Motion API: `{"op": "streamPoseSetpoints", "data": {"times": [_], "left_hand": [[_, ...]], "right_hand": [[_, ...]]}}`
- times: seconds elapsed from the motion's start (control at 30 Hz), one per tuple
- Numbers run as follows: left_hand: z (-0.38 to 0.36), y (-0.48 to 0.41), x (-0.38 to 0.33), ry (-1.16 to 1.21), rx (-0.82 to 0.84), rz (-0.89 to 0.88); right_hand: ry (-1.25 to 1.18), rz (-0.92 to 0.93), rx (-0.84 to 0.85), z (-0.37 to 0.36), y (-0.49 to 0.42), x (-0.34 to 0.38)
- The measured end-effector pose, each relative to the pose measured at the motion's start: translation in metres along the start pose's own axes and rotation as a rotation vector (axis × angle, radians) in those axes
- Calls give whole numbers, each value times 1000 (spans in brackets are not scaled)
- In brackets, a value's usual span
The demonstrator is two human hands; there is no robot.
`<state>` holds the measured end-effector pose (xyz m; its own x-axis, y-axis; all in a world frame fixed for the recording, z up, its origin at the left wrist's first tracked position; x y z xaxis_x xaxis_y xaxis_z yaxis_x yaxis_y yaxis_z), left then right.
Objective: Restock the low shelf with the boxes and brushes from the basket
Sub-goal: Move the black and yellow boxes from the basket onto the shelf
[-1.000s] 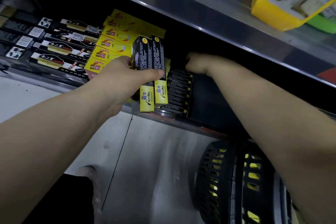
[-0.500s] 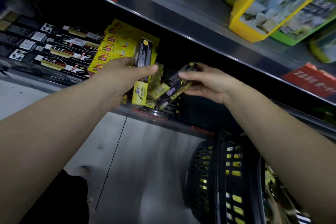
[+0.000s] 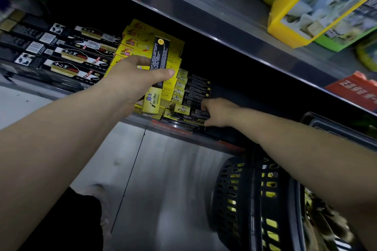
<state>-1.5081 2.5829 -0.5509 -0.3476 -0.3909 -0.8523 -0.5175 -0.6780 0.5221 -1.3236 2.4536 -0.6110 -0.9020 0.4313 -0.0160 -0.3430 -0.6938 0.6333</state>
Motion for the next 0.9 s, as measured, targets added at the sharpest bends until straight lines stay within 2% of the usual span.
{"op": "streamPoseSetpoints", "data": {"times": [0.3,0.9], "left_hand": [[0,4,-3,-55,-20,-2],[-8,3,-2,-111,37,-62]], "right_hand": [[88,121,3,-3,-9,19],[-18,42,61,-3,-7,15]]}}
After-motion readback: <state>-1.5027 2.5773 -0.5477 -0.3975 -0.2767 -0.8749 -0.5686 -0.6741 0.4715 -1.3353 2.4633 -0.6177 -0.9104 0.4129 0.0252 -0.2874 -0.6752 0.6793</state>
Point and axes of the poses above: each hand's wrist, its own y-axis away from the middle knuckle, its own z-axis out of the back of the hand, x = y × z, the point moved 3 cm from there along -y, towards the middle knuckle, and after that the axes turned 1 degree about y, right-handed, at the moved point
